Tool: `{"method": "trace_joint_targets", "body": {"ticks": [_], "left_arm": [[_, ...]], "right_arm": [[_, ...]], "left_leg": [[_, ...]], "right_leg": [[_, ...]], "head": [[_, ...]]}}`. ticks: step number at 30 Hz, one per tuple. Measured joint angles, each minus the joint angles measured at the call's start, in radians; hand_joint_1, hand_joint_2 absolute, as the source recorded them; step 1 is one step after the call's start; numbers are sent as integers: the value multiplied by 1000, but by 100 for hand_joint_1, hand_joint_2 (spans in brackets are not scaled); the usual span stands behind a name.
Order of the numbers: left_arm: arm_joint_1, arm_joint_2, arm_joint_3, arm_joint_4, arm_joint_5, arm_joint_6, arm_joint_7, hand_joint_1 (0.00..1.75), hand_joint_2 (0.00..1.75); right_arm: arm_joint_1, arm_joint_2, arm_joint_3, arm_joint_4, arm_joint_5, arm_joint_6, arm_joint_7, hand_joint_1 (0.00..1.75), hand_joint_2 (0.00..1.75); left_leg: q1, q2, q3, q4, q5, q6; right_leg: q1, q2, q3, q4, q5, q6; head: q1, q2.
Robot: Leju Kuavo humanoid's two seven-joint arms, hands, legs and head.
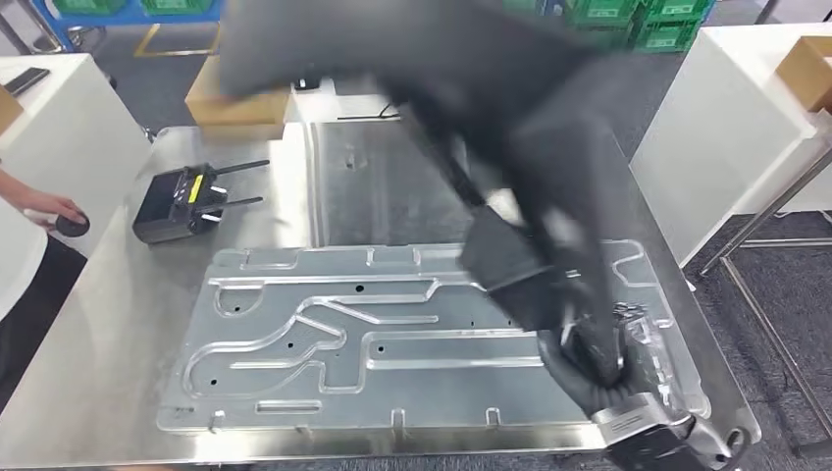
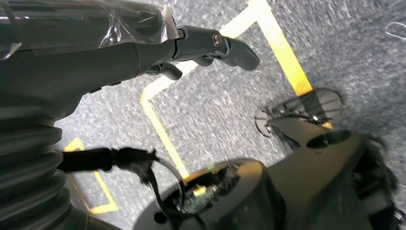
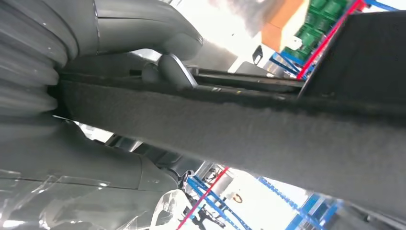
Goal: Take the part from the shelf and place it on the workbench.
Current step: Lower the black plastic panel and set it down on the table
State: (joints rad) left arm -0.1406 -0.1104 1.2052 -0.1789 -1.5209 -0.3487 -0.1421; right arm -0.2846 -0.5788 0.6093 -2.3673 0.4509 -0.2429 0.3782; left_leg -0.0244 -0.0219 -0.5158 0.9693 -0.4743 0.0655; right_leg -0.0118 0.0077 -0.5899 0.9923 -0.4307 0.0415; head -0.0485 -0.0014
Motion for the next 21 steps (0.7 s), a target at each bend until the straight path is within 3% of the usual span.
{"method": "trace_joint_targets", "body": {"ticks": [2, 3, 6, 7, 8, 9, 11, 12, 13, 15, 17, 19, 21], "left_arm": [[0, 0, -1, 0, 0, 0, -8, 0, 175], [0, 0, -2, 0, 0, 0, -12, 0, 175], [-2, -1, -5, 0, 0, -18, -22, 0, 175], [-4, 0, -6, 0, 0, -40, -25, 0, 175], [-6, 0, -7, 0, 0, -62, -26, 0, 175], [-7, 1, -7, 0, 0, -80, -26, 0, 175], [-5, 2, -9, 0, 0, -86, -25, 0, 175], [-4, 2, -10, 0, 0, -85, -24, 0, 175], [-2, 2, -12, 0, 0, -85, -23, 0, 175], [1, 1, -18, 0, 0, -85, -20, 0, 175], [3, -1, -23, 0, 0, -85, -14, 0, 175], [2, -3, -26, 0, 0, -79, -8, 0, 175], [1, -5, -29, 0, 0, -69, -3, 0, 175]], "right_arm": [[-29, 15, 27, 18, 23, 27, 1, 175, 175], [-44, 23, 40, 28, 34, 39, 1, 175, 175], [-85, 46, 82, 67, 62, 60, 3, 175, 175], [-93, 53, 94, 79, 67, 64, 4, 175, 175], [-98, 59, 104, 89, 71, 66, 4, 175, 175], [-103, 65, 113, 97, 73, 67, 5, 175, 175], [-115, 75, 126, 109, 82, 71, 6, 175, 175], [-124, 79, 134, 115, 92, 77, 9, 175, 175], [-133, 82, 142, 123, 105, 86, 13, 175, 175], [-156, 90, 163, 143, 139, 112, 23, 175, 175], [-185, 99, 188, 167, 202, 140, 34, 175, 175], [-223, 109, 217, 194, 300, 166, 45, 175, 175], [-260, 122, 248, 224, 408, 194, 53, 175, 175]], "left_leg": [[1, 2, -4, 14, -13, -10], [3, 3, -19, 46, -29, -16], [11, 5, -129, 244, -100, -34], [13, 5, -160, 292, -106, -37], [13, 6, -174, 302, -92, -37], [13, 6, -166, 268, -58, -35], [11, 6, -114, 127, 28, -26], [8, 6, -90, 63, 55, -20], [5, 6, -76, 26, 66, -16], [1, 5, -70, 5, 62, -10], [8, 6, -62, -5, 64, -3], [15, 7, -50, -16, 65, 5], [14, 8, -44, -17, 61, 12]], "right_leg": [[-4, -1, 3, -5, -2, -10], [-6, -2, 6, -7, -4, -15], [-7, -4, 16, -8, -13, -26], [-7, -4, 21, -8, -17, -27], [-7, -4, 27, -8, -21, -27], [-7, -4, 35, -8, -26, -27], [-6, -4, 49, -9, -36, -23], [-5, -2, 52, -9, -40, -21], [-4, -2, 52, -10, -42, -17], [-3, 0, 49, -14, -42, -9], [-4, -1, 47, -8, -50, 0], [-3, -2, 17, 63, -86, 8], [-4, -3, -53, 199, -138, 14]], "head": [[-1, 0], [-2, 0], [-4, 0], [-4, 0], [-4, 0], [-4, 0], [-4, 0], [-4, 0], [-4, 0], [-4, 0], [-2, 0], [0, 0], [2, 0]]}}
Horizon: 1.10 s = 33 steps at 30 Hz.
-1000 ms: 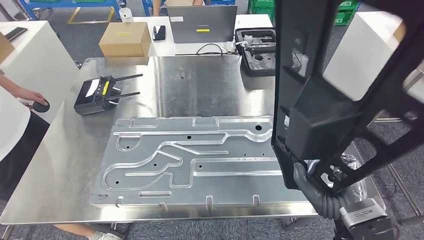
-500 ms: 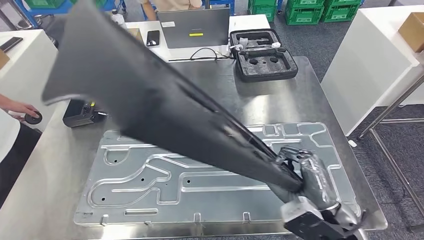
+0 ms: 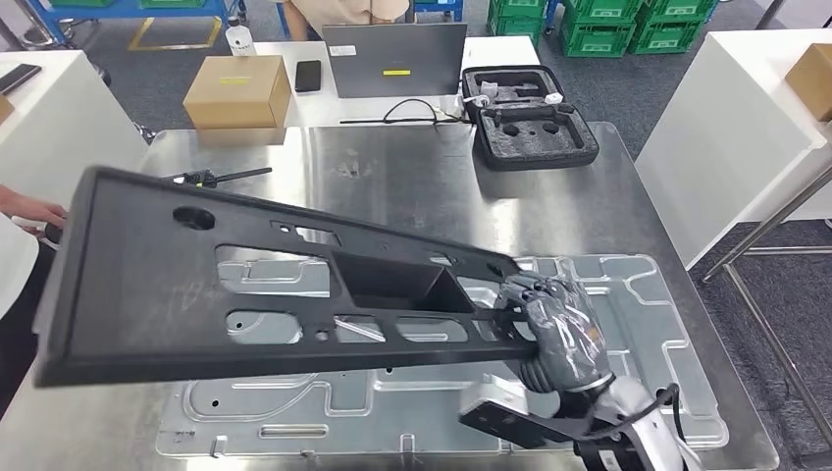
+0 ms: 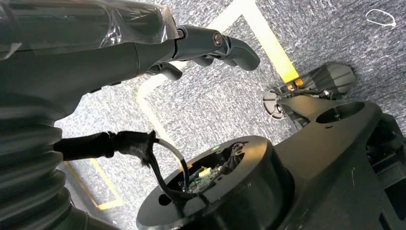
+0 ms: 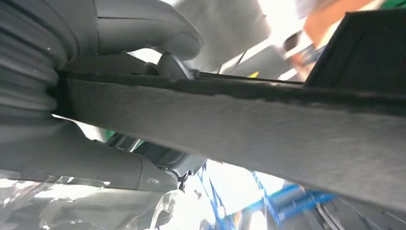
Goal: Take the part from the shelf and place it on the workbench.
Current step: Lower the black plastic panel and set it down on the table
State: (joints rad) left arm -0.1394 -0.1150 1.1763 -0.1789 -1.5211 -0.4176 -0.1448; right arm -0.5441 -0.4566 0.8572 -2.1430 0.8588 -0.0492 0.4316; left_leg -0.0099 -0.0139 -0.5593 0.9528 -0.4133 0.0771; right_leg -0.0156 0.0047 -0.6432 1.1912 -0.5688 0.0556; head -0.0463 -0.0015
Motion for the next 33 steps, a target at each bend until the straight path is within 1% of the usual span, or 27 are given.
{"method": "trace_joint_targets", "body": {"ticks": [1, 2, 3, 5, 6, 7, 8, 11, 12, 13, 15, 16, 17, 18, 19, 20, 21, 22, 23, 24, 26, 27, 28, 29, 31, 32, 33], "left_arm": [[0, -1, -3, 0, 0, 4, 3, 0, 175], [0, -2, -6, 0, 0, 5, 5, 0, 175], [0, -3, -11, 0, 0, 5, 7, 0, 175], [0, -5, -20, 0, 0, 5, 9, 0, 175], [0, -5, -24, 0, 0, 5, 9, 0, 175], [-1, -5, -27, 0, 0, 5, 9, 0, 175], [-1, -5, -30, 0, 0, 5, 8, 0, 175], [-1, -6, -43, 0, 0, 6, 8, 0, 175], [-2, -6, -47, 0, 0, 6, 8, 0, 175], [-2, -6, -51, 0, 0, 6, 8, 0, 175], [-8, -6, -61, 0, 0, 2, 10, 0, 175], [-11, -5, -65, 0, 0, -7, 11, 0, 175], [-13, -3, -69, 0, 0, -17, 12, 0, 175], [-14, -2, -71, 0, 0, -26, 13, 0, 175], [-14, -1, -73, 0, 0, -30, 15, 0, 175], [-14, -1, -76, 0, 0, -29, 17, 0, 175], [-13, -1, -78, 0, 0, -28, 20, 0, 175], [-12, -1, -82, 0, 0, -27, 22, 0, 175], [-11, -2, -85, 0, 0, -27, 24, 0, 175], [-11, -2, -87, 0, 0, -27, 25, 0, 175], [-11, -4, -92, 0, 0, -27, 21, 0, 175], [-11, -6, -93, 0, 0, -27, 18, 0, 175], [-11, -7, -95, 0, 0, -26, 15, 0, 175], [-11, -8, -96, 0, 0, -23, 13, 0, 175], [-10, -9, -96, 0, 0, -14, 11, 0, 175], [-9, -10, -96, 0, 0, -10, 11, 0, 175], [-8, -10, -96, 0, 0, -7, 12, 0, 175]], "right_arm": [[-17, 8, 16, 18, 48, 14, 2, 175, 175], [-35, 18, 34, 37, 87, 28, 2, 175, 175], [-55, 28, 50, 59, 115, 40, 1, 175, 175], [-94, 49, 78, 103, 143, 57, -1, 175, 175], [-115, 60, 90, 127, 149, 62, -2, 175, 175], [-135, 72, 100, 151, 153, 66, -2, 175, 175], [-155, 85, 108, 174, 155, 68, -1, 175, 175], [-200, 115, 126, 237, 156, 70, 7, 175, 175], [-216, 124, 132, 260, 156, 70, 11, 175, 175], [-235, 134, 137, 287, 152, 72, 17, 175, 175], [-278, 148, 148, 348, 136, 80, 35, 175, 175], [-299, 151, 152, 376, 125, 86, 45, 175, 175], [-319, 152, 154, 403, 112, 92, 54, 175, 175], [-340, 153, 157, 429, 100, 99, 64, 175, 175], [-361, 153, 159, 454, 88, 107, 73, 175, 175], [-382, 153, 160, 479, 79, 115, 82, 175, 175], [-403, 152, 161, 502, 71, 123, 89, 175, 175], [-424, 151, 162, 523, 63, 131, 95, 175, 175], [-442, 149, 163, 545, 53, 139, 101, 175, 175], [-460, 146, 164, 566, 42, 147, 109, 175, 175], [-492, 137, 165, 606, 21, 163, 123, 175, 175], [-505, 131, 165, 623, 11, 168, 128, 175, 175], [-519, 123, 165, 639, 2, 172, 132, 175, 175], [-529, 115, 165, 654, -7, 175, 136, 175, 175], [-546, 99, 167, 682, -23, 177, 141, 175, 175], [-550, 91, 168, 695, -28, 177, 142, 175, 175], [-552, 84, 170, 705, -30, 178, 143, 175, 175]], "left_leg": [[0, 0, 3, 0, -2, 1], [1, -2, 6, 0, -4, 1], [2, -3, 9, 1, -7, -1], [5, -7, 18, 3, -15, -10], [4, -7, 20, 5, -20, -16], [2, -7, 19, 6, -23, -22], [0, -7, 18, 6, -24, -27], [1, -6, 13, 10, -29, -37], [3, -6, 3, 32, -43, -42], [5, -4, -18, 77, -66, -48], [5, -3, -86, 218, -124, -57], [5, -3, -118, 280, -140, -59], [4, -3, -136, 310, -138, -59], [4, -3, -136, 300, -117, -58], [4, -3, -117, 249, -80, -56], [4, -3, -89, 177, -39, -52], [2, -3, -63, 112, -9, -48], [0, -3, -42, 62, 8, -43], [-2, -3, -32, 35, 10, -38], [-5, -4, -28, 27, 4, -34], [-1, -5, -23, 12, 2, -26], [2, -6, -18, 7, 3, -22], [5, -6, -14, 1, 4, -17], [5, -6, -10, -1, 4, -12], [4, -6, -4, -1, 0, -4], [4, -6, 0, -1, -3, -2], [4, -7, 5, -1, -7, -1]], "right_leg": [[-1, 0, -32, 53, -12, 3], [-3, 0, -49, 72, -4, 5], [-6, -1, -46, 50, 24, 8], [-11, -1, 6, -82, 103, 12], [-12, 0, 33, -147, 129, 11], [-12, 0, 50, -189, 142, 8], [-11, 1, 56, -207, 141, 3], [-8, 1, 54, -211, 139, -17], [-9, -1, 55, -212, 139, -22], [-10, -2, 56, -213, 140, -27], [-9, -3, 57, -213, 138, -33], [-9, -3, 59, -213, 136, -35], [-8, -3, 62, -213, 134, -36], [-8, -3, 66, -213, 131, -37], [-8, -2, 71, -213, 128, -37], [-8, -1, 77, -213, 125, -35], [-7, 0, 80, -213, 122, -33], [-6, 2, 79, -214, 121, -29], [-5, 3, 76, -214, 122, -25], [-4, 4, 72, -216, 124, -22], [-3, 3, 69, -216, 122, -12], [-4, 2, 64, -203, 113, -7], [-3, 1, 50, -171, 96, -3], [-4, 1, 21, -113, 72, 1], [-4, 1, -57, 26, 28, 7], [-4, 1, -86, 69, 26, 9], [-4, 1, -97, 72, 44, 9]], "head": [[0, 0], [0, 0], [0, 0], [0, 0], [1, 0], [0, 0], [0, 0], [-2, 0], [-2, 0], [-2, 0], [-3, 0], [-3, 0], [-3, 0], [-3, 0], [-3, 0], [-3, 0], [-4, 0], [-4, 0], [-4, 0], [-4, 0], [-4, 0], [-3, 0], [-3, 0], [-3, 0], [-3, 0], [-3, 0], [-3, 0]]}}
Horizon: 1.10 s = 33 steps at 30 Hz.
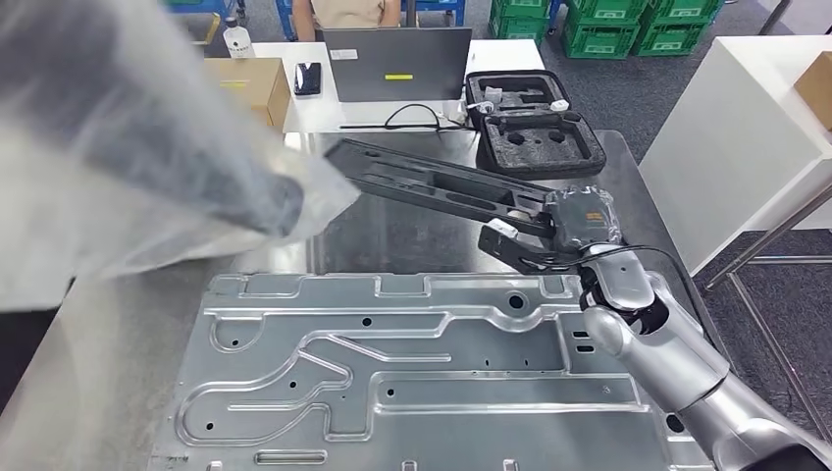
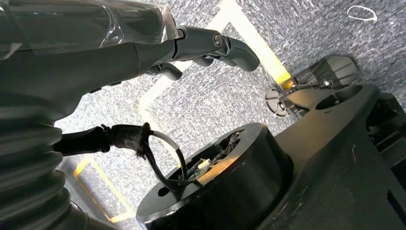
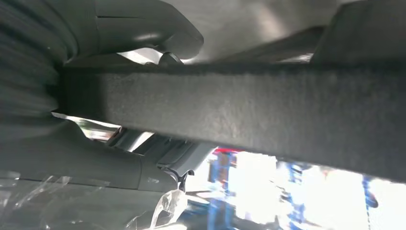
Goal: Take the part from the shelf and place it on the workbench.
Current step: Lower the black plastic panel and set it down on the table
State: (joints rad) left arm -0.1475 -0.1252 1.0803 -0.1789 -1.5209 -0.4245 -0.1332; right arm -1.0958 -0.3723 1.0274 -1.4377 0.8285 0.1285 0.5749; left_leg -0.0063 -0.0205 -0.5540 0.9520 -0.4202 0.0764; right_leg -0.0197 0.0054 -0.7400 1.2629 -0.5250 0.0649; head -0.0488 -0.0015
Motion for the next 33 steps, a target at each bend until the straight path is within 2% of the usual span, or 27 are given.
{"method": "trace_joint_targets", "body": {"ticks": [1, 3, 4, 5, 8, 9, 11, 13, 14, 15, 16, 18, 19, 20, 23, 25, 26, 28, 29, 30, 31, 32, 33], "left_arm": [[1, 0, 0, 0, 0, 3, 0, 0, 175], [2, -2, 0, 0, 0, 10, 1, 0, 175], [1, -3, 0, 0, 0, 15, 1, 0, 175], [1, -4, -1, 0, 0, 21, 2, 0, 175], [1, -4, -2, 0, 0, 37, 3, 0, 175], [1, -4, -2, 0, 0, 39, 3, 0, 175], [-1, -4, -2, 0, 0, 41, 2, 0, 175], [-5, -3, -2, 0, 0, 31, 1, 0, 175], [-7, -1, -2, 0, 0, 19, 0, 0, 175], [-9, 0, -2, 0, 0, 8, 0, 0, 175], [-10, 1, -3, 0, 0, -1, 1, 0, 175], [-10, 1, -6, 0, 0, 3, 2, 0, 175], [-9, 1, -8, 0, 0, 10, 3, 0, 175], [-8, 0, -9, 0, 0, 16, 5, 0, 175], [-7, -2, -13, 0, 0, 25, 10, 0, 175], [-7, -4, -17, 0, 0, 25, 14, 0, 175], [-7, -5, -19, 0, 0, 25, 16, 0, 175], [-6, -6, -22, 0, 0, 28, 17, 0, 175], [-6, -7, -23, 0, 0, 30, 18, 0, 175], [-5, -7, -24, 0, 0, 32, 18, 0, 175], [-5, -8, -24, 0, 0, 33, 18, 0, 175], [-4, -8, -24, 0, 0, 33, 18, 0, 175], [-4, -9, -24, 0, 0, 33, 18, 0, 175]], "right_arm": [[-1, -6, 2, 9, -2, 0, 0, 175, 175], [-6, -15, 4, 21, -2, 0, 1, 175, 175], [-9, -18, 4, 25, -3, 0, 1, 175, 175], [-11, -19, 5, 28, -3, 0, 1, 175, 175], [-14, -21, 7, 38, -4, -2, 0, 175, 175], [-15, -22, 8, 42, -4, -3, 0, 175, 175], [-15, -23, 10, 48, -3, -9, -2, 175, 175], [-13, -23, 15, 54, -3, -14, -3, 175, 175], [-11, -23, 19, 57, -2, -16, -4, 175, 175], [-9, -23, 23, 60, -2, -16, -6, 175, 175], [-8, -23, 26, 62, -2, -17, -9, 175, 175], [-9, -23, 30, 66, 0, -20, -15, 175, 175], [-10, -23, 31, 68, 0, -23, -17, 175, 175], [-11, -22, 31, 69, 0, -28, -19, 175, 175], [-12, -21, 31, 72, -7, -47, -29, 175, 175], [-11, -21, 32, 72, -13, -57, -35, 175, 175], [-11, -20, 32, 72, -14, -60, -37, 175, 175], [-10, -19, 32, 72, -17, -65, -38, 175, 175], [-8, -18, 33, 72, -19, -67, -38, 175, 175], [-6, -17, 34, 72, -22, -67, -38, 175, 175], [-5, -17, 35, 71, -26, -68, -39, 175, 175], [-5, -16, 35, 70, -30, -69, -40, 175, 175], [-6, -16, 35, 69, -36, -71, -42, 175, 175]], "left_leg": [[0, -1, 7, 0, -5, 0], [-2, -1, 19, 1, -17, -5], [-5, 0, 22, 2, -22, -9], [-7, 0, 22, 3, -26, -13], [-9, 2, 18, 2, -33, -20], [-9, 3, 12, 15, -43, -24], [-6, 4, -28, 102, -89, -36], [-4, 4, -96, 242, -142, -44], [-3, 4, -122, 290, -150, -47], [-3, 4, -131, 302, -139, -49], [-3, 4, -122, 271, -108, -50], [-1, 4, -70, 137, -27, -51], [-1, 3, -46, 77, 0, -50], [-1, 2, -29, 36, 9, -46], [-3, -1, -15, 7, 1, -29], [-2, -2, -12, 3, 4, -16], [-1, -2, -9, 1, 6, -10], [-3, 1, -4, 1, 4, -1], [-5, 1, -2, 1, 3, 1], [-6, 1, 1, 1, 2, 3], [-7, -1, 3, 1, 1, 3], [-7, -2, 5, 1, 0, 3], [-7, -3, 7, 1, -1, 2]], "right_leg": [[0, 0, 8, -37, 35, -1], [1, 0, 62, -178, 121, -6], [2, 0, 86, -240, 145, -11], [3, 0, 101, -278, 156, -15], [4, 1, 106, -297, 149, -27], [1, 0, 108, -300, 148, -31], [-3, -2, 112, -305, 147, -39], [-4, -2, 115, -305, 144, -44], [-4, -2, 117, -305, 142, -45], [-5, -2, 120, -304, 140, -45], [-6, -1, 124, -304, 138, -44], [-7, 2, 132, -305, 133, -39], [-6, 4, 134, -305, 131, -35], [-4, 5, 132, -304, 131, -32], [-1, 5, 125, -304, 135, -20], [-2, 2, 114, -275, 115, -12], [-3, 1, 94, -230, 90, -9], [-2, -1, 31, -86, 29, -6], [-1, -1, 2, -24, 10, -5], [-1, -1, -13, 4, 9, -6], [-1, -1, -6, -12, 27, -9], [-1, -1, 20, -67, 60, -12], [-1, -1, 57, -145, 95, -16]], "head": [[0, 0], [0, 0], [0, 0], [0, 0], [0, 0], [-1, 0], [-1, 0], [-1, 0], [-2, 0], [-2, 0], [-2, 0], [-2, 0], [-2, 0], [-2, 0], [-1, 0], [0, 0], [0, 0], [0, 0], [0, 0], [0, 0], [0, 0], [1, 0], [1, 0]]}}
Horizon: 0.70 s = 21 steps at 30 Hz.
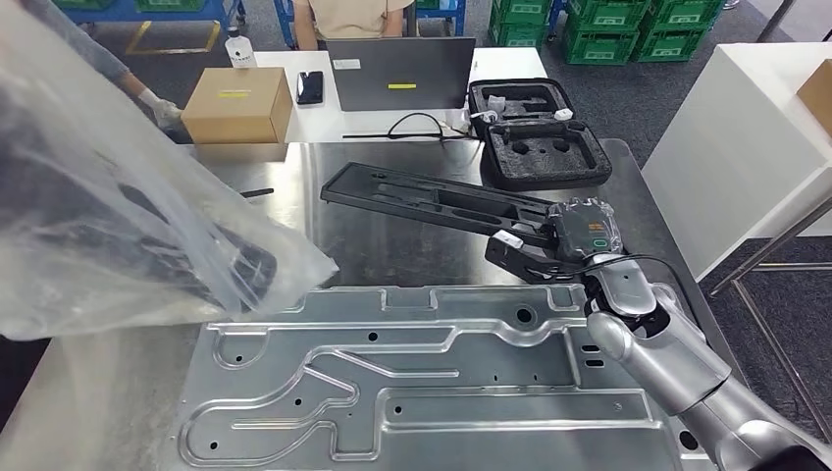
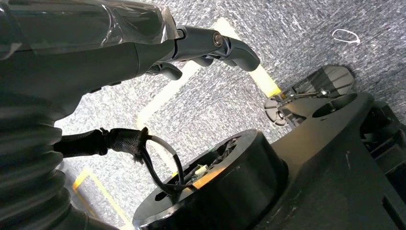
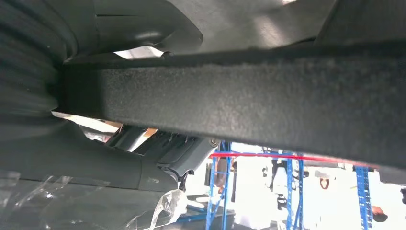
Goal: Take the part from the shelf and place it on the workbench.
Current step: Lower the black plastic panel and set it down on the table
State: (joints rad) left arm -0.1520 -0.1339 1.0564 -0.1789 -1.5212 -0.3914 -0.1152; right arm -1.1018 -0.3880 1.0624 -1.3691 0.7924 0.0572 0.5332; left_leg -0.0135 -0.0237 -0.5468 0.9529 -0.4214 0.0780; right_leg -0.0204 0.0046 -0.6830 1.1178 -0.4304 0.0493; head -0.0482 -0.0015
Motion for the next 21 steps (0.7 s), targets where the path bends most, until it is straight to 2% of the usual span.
{"method": "trace_joint_targets", "body": {"ticks": [2, 3, 5, 7, 8, 10, 11, 12, 13, 14, 15, 16, 17, 18, 21], "left_arm": [[0, -1, 0, 0, 0, 1, 0, 0, 175], [0, -1, 0, 0, 0, 3, 0, 0, 175], [0, 0, 0, 0, 0, 12, 0, 0, 175], [1, 0, 0, 0, 0, 19, 0, 0, 175], [0, 0, 0, 0, 0, 20, -2, 0, 175], [-1, 2, 1, 0, 0, 13, -6, 0, 175], [-2, 4, 1, 0, 0, 3, -8, 0, 175], [-3, 5, 1, 0, 0, -8, -10, 0, 175], [-4, 6, 1, 0, 0, -17, -10, 0, 175], [-3, 7, 0, 0, 0, -20, -8, 0, 175], [0, 8, 0, 0, 0, -19, -5, 0, 175], [3, 8, 0, 0, 0, -14, -2, 0, 175], [5, 8, 0, 0, 0, -8, 0, 0, 175], [7, 8, -1, 0, 0, -1, 0, 0, 175], [6, 7, -1, 0, 2, 8, -8, 0, 175]], "right_arm": [[-4, 2, -1, -7, -15, -10, -1, 175, 175], [-5, 4, -3, -12, -26, -20, -1, 175, 175], [-10, 6, -7, -24, -52, -41, 3, 175, 175], [-20, 6, -14, -41, -91, -67, 7, 175, 175], [-26, 6, -18, -52, -116, -87, 9, 175, 175], [-32, 5, -35, -74, -193, -167, 6, 175, 175], [-29, 4, -50, -85, -249, -229, -3, 175, 175], [-25, 2, -68, -99, -303, -292, -15, 175, 175], [-24, -2, -86, -112, -337, -342, -29, 175, 175], [-29, -6, -96, -126, -340, -356, -43, 175, 175], [-42, -10, -97, -137, -323, -330, -58, 175, 175], [-61, -13, -87, -144, -305, -265, -74, 175, 175], [-83, -12, -66, -147, -303, -162, -89, 175, 175], [-103, -9, -38, -148, -323, -30, -96, 175, 175], [-127, 3, 47, -141, -392, 364, -84, 175, 175]], "left_leg": [[-5, 0, 0, 2, -5, -6], [-6, 0, -1, 2, -6, -9], [-7, 1, -3, 1, -8, -14], [-5, 3, -14, 26, -29, -25], [-4, 4, -31, 67, -55, -32], [1, 6, -87, 204, -123, -43], [2, 6, -114, 269, -147, -47], [3, 6, -127, 304, -153, -50], [3, 6, -122, 301, -141, -52], [4, 6, -98, 254, -110, -52], [5, 7, -64, 179, -72, -52], [6, 9, -32, 107, -43, -52], [7, 10, -8, 48, -27, -49], [7, 11, 5, 15, -23, -45], [8, 9, 15, -3, -25, -24]], "right_leg": [[3, 0, 61, -125, 39, -4], [4, 1, 73, -150, 41, -6], [5, 1, 74, -156, 40, -12], [1, -1, 75, -160, 41, -20], [-2, -2, 76, -162, 42, -24], [-3, -3, 77, -161, 42, -28], [-3, -4, 77, -161, 42, -28], [-4, -4, 78, -161, 41, -28], [-4, -5, 79, -161, 41, -28], [-5, -5, 80, -160, 40, -27], [-6, -4, 81, -160, 40, -25], [-5, -2, 80, -159, 40, -23], [-3, 3, 77, -158, 42, -19], [-2, 8, 73, -159, 45, -15], [0, 15, 70, -163, 50, 1]], "head": [[0, 0], [0, 0], [0, 0], [-1, 0], [-1, 0], [-1, 0], [-1, 0], [-1, 0], [-2, 0], [-2, 0], [-2, 0], [-2, 0], [-2, 0], [-2, 0], [-2, 0]]}}
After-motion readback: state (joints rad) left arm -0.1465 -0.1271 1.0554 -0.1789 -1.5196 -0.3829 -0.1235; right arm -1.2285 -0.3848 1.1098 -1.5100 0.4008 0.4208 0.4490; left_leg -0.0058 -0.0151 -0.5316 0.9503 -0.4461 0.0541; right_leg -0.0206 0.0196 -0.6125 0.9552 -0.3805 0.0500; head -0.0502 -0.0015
